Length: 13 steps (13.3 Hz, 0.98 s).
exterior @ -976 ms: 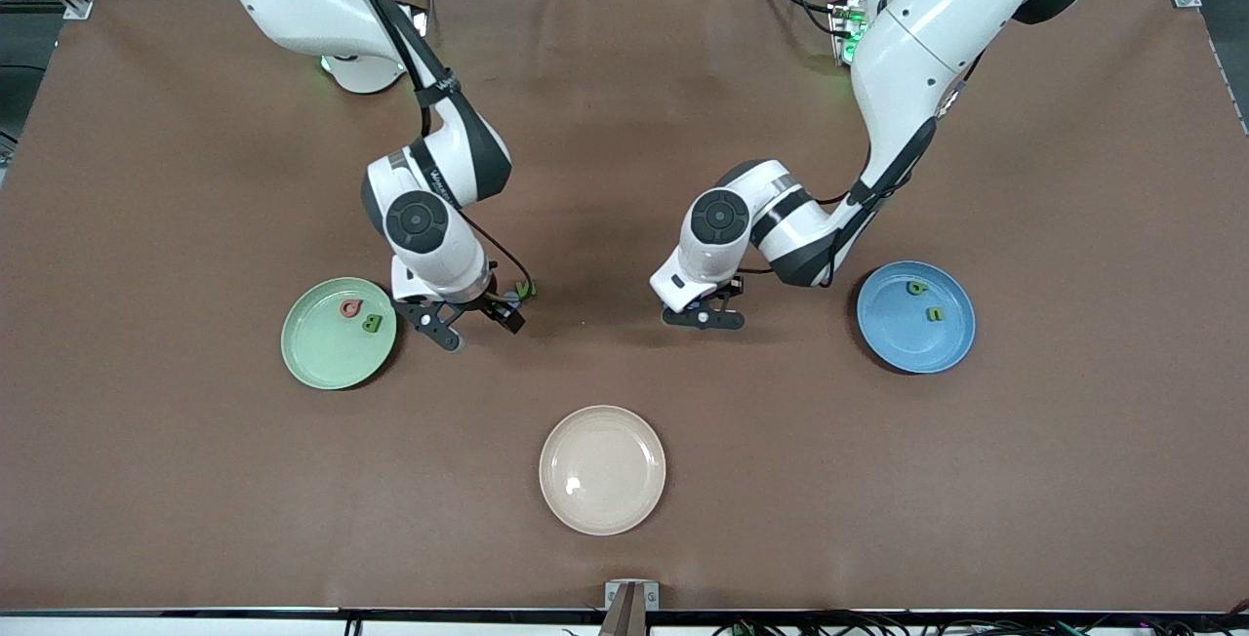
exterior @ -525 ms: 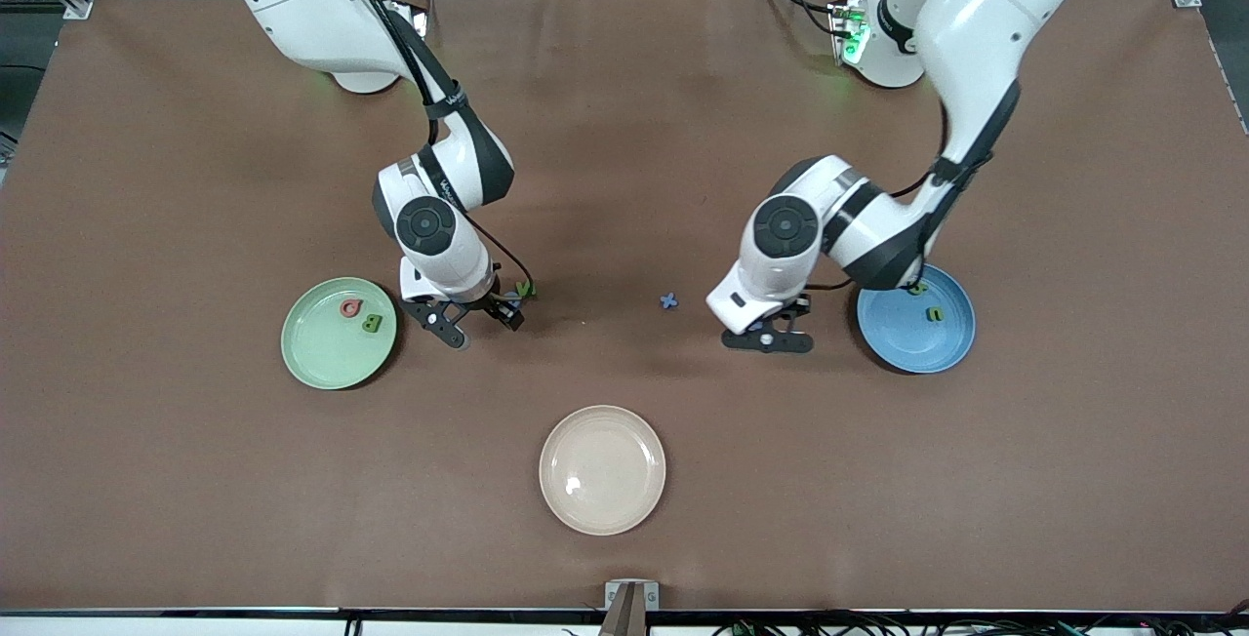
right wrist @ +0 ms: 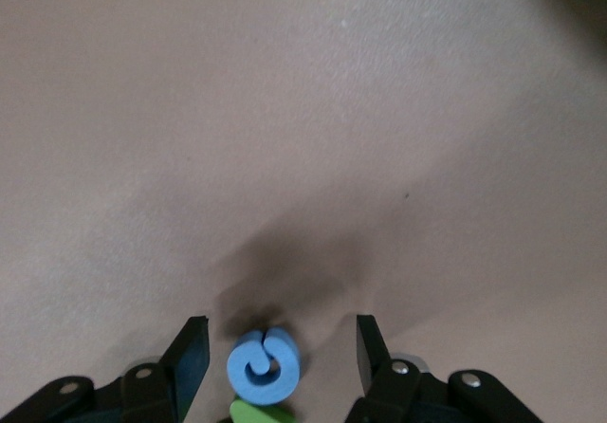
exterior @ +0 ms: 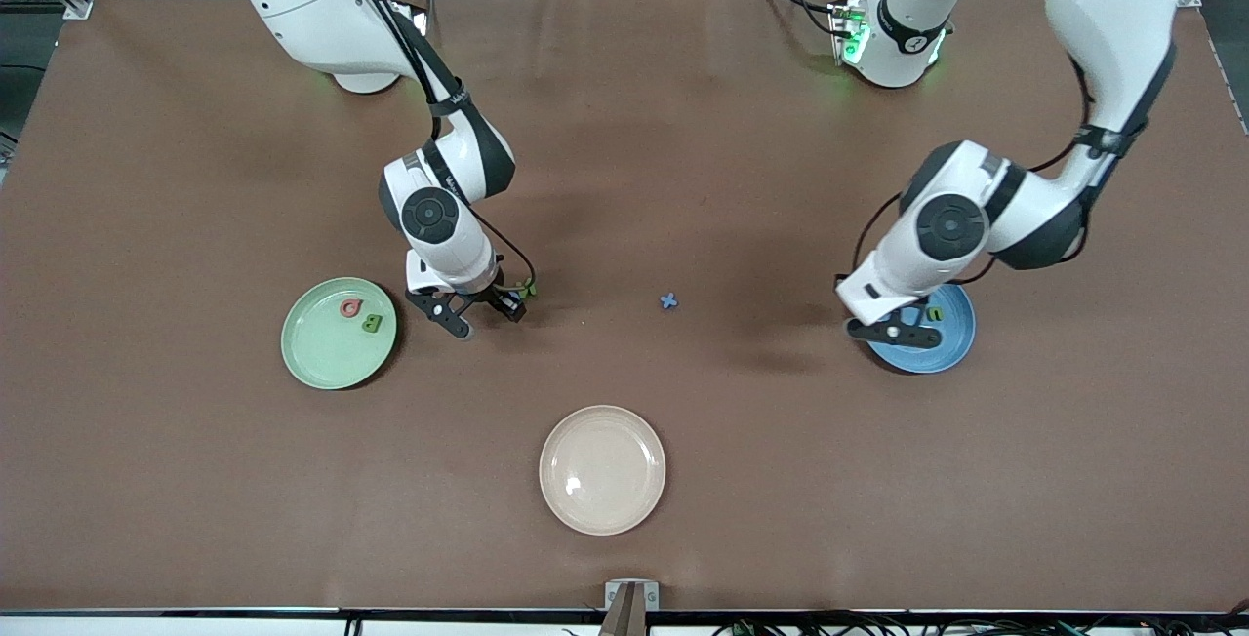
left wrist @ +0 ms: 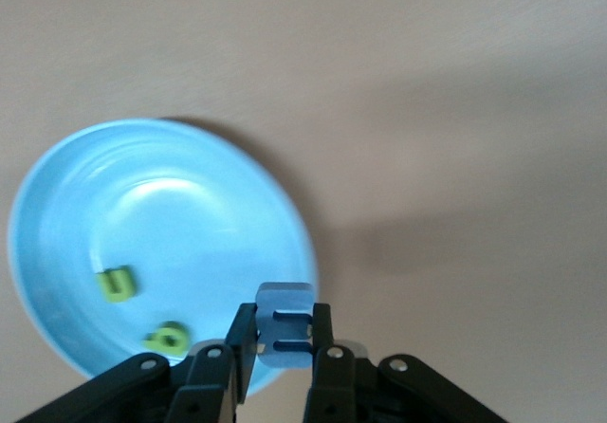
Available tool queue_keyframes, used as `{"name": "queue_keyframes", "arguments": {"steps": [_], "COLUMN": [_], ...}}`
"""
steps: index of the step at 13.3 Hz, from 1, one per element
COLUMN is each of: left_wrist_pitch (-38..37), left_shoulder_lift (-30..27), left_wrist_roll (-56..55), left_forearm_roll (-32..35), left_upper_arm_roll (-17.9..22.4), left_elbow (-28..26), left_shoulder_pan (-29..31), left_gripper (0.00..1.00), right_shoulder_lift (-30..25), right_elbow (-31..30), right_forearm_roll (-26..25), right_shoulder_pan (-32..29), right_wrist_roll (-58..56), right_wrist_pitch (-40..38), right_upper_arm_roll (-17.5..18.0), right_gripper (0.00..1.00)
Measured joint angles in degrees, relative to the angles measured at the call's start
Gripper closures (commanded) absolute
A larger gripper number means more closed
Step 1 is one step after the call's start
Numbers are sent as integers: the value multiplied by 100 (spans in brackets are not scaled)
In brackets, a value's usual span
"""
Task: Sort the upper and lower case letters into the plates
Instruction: 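Carry the E to the blue plate while the right gripper grasps the c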
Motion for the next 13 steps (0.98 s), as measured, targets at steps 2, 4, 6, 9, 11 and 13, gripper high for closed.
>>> {"name": "queue_keyframes", "arguments": {"steps": [2,4,6,9,11,13], "left_wrist_pitch": [375,659,720,736,739,774], "left_shoulder_lift": [2,31,102,253,359,473], "left_wrist_roll": [293,444,444,433,431,417], "left_forearm_roll": [270,349,507,689,811,967], "left_upper_arm_roll": [-68,-69,-84,-98,-98,-87], "left_elbow": [-351,-593,-687,-736,-754,-757], "left_shoulder_pan": [504,719,724,719,720,721], "left_gripper": [90,90,89,89,89,89], "right_shoulder_lift": [0,0,0,4,10,24], "right_elbow": [1,0,-3,-12,-13,-16], "right_forearm_roll": [106,125,127,130,131,131], "right_shoulder_pan": [1,8,33,80,83,83], "right_wrist_roll": [0,0,1,1,1,1], "right_wrist_pitch": [6,6,4,0,0,0], "right_upper_arm_roll": [34,51,62,63,63,63], "right_gripper": [35,41,44,47,47,48]}}
